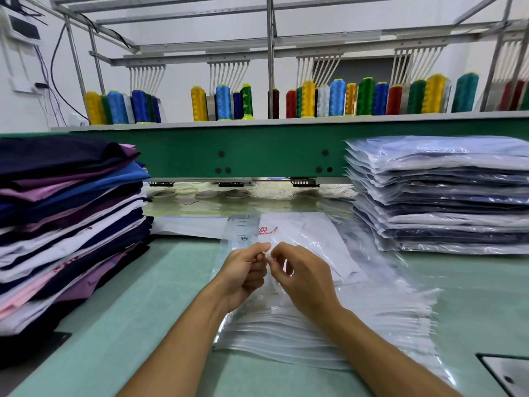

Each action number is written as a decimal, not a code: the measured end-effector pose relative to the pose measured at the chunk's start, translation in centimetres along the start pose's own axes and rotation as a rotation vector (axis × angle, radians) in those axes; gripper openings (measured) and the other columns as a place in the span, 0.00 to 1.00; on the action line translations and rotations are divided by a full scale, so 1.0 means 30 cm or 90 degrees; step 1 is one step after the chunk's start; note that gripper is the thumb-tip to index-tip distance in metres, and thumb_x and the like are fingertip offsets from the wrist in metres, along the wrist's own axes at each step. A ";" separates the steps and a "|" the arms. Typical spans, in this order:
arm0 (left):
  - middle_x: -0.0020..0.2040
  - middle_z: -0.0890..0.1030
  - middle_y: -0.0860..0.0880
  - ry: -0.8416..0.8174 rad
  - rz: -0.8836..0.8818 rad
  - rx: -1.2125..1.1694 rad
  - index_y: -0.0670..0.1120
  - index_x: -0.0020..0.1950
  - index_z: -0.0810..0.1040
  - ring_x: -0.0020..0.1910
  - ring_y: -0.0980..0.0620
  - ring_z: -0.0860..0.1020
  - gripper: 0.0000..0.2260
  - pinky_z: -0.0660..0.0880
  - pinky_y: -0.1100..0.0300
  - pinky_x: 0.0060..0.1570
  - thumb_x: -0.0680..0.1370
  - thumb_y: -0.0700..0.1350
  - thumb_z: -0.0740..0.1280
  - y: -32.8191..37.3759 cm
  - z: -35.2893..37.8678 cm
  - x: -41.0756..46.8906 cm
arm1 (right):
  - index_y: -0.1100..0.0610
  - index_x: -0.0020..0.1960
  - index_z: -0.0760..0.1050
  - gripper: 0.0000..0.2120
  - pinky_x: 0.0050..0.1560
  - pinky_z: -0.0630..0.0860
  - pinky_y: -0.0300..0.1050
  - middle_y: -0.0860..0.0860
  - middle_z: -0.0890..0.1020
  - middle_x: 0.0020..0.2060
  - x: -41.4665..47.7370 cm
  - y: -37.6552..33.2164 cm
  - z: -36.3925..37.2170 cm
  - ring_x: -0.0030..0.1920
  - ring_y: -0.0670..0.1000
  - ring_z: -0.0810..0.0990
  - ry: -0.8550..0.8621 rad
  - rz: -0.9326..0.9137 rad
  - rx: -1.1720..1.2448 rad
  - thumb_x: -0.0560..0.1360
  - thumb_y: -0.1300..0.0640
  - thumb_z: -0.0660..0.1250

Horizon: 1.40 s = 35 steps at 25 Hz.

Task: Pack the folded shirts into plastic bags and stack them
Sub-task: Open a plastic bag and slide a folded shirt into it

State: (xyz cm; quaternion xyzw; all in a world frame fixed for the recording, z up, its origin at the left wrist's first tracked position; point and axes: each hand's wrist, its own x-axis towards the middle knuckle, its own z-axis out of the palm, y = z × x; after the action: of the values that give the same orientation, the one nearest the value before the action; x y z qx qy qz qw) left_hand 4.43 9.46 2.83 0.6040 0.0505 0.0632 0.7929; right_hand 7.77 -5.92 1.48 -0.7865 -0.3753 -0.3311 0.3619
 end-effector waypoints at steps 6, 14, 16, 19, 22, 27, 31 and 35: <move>0.27 0.56 0.53 0.010 -0.006 -0.125 0.49 0.29 0.68 0.21 0.57 0.54 0.19 0.53 0.65 0.19 0.79 0.45 0.68 0.018 -0.005 0.002 | 0.49 0.41 0.73 0.08 0.33 0.73 0.46 0.44 0.77 0.33 0.001 0.013 -0.013 0.35 0.46 0.73 -0.002 0.023 -0.048 0.77 0.51 0.68; 0.25 0.58 0.54 0.084 0.031 -0.274 0.49 0.34 0.65 0.19 0.58 0.55 0.16 0.52 0.66 0.17 0.80 0.44 0.64 0.040 -0.036 0.009 | 0.50 0.38 0.75 0.08 0.36 0.71 0.49 0.45 0.77 0.34 0.011 0.061 -0.046 0.37 0.51 0.72 0.044 0.065 -0.155 0.75 0.52 0.71; 0.24 0.59 0.54 0.100 0.035 -0.295 0.49 0.34 0.65 0.18 0.58 0.56 0.16 0.53 0.66 0.17 0.81 0.44 0.63 0.047 -0.042 0.010 | 0.50 0.38 0.76 0.08 0.39 0.70 0.49 0.44 0.77 0.34 0.013 0.078 -0.055 0.38 0.51 0.72 0.056 0.072 -0.177 0.74 0.52 0.72; 0.24 0.60 0.54 0.133 0.047 -0.300 0.49 0.35 0.65 0.20 0.58 0.58 0.16 0.55 0.66 0.18 0.82 0.44 0.63 0.054 -0.052 0.007 | 0.49 0.39 0.78 0.06 0.42 0.69 0.49 0.43 0.78 0.36 0.015 0.101 -0.071 0.40 0.51 0.72 0.072 0.087 -0.209 0.74 0.51 0.73; 0.24 0.61 0.54 0.173 0.059 -0.312 0.50 0.35 0.66 0.22 0.57 0.59 0.16 0.57 0.67 0.19 0.82 0.44 0.63 0.058 -0.064 0.008 | 0.48 0.41 0.80 0.05 0.45 0.68 0.50 0.42 0.79 0.38 0.016 0.122 -0.089 0.42 0.51 0.73 0.076 0.115 -0.228 0.74 0.50 0.72; 0.23 0.63 0.54 0.231 0.059 -0.366 0.51 0.34 0.65 0.23 0.56 0.62 0.16 0.60 0.66 0.27 0.81 0.45 0.63 0.064 -0.088 0.012 | 0.47 0.40 0.79 0.05 0.47 0.65 0.50 0.41 0.81 0.37 0.019 0.149 -0.122 0.42 0.50 0.70 0.088 0.141 -0.263 0.74 0.50 0.72; 0.25 0.63 0.54 0.279 0.060 -0.376 0.51 0.34 0.66 0.28 0.55 0.63 0.16 0.64 0.62 0.37 0.80 0.46 0.64 0.063 -0.115 0.012 | 0.47 0.41 0.79 0.04 0.47 0.65 0.50 0.41 0.82 0.36 0.018 0.174 -0.147 0.42 0.51 0.71 0.089 0.178 -0.264 0.74 0.50 0.73; 0.27 0.63 0.54 0.304 0.059 -0.417 0.51 0.34 0.66 0.30 0.54 0.64 0.15 0.75 0.52 0.48 0.80 0.47 0.64 0.063 -0.127 0.010 | 0.46 0.42 0.80 0.03 0.47 0.67 0.51 0.40 0.82 0.37 0.018 0.191 -0.164 0.44 0.50 0.71 0.082 0.216 -0.221 0.74 0.49 0.72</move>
State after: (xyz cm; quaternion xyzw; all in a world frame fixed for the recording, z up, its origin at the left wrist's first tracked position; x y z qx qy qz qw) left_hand 4.06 13.62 3.66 0.2892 0.1835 0.2499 0.9057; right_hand 11.57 -12.37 2.63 -0.8658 -0.1520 -0.3744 0.2950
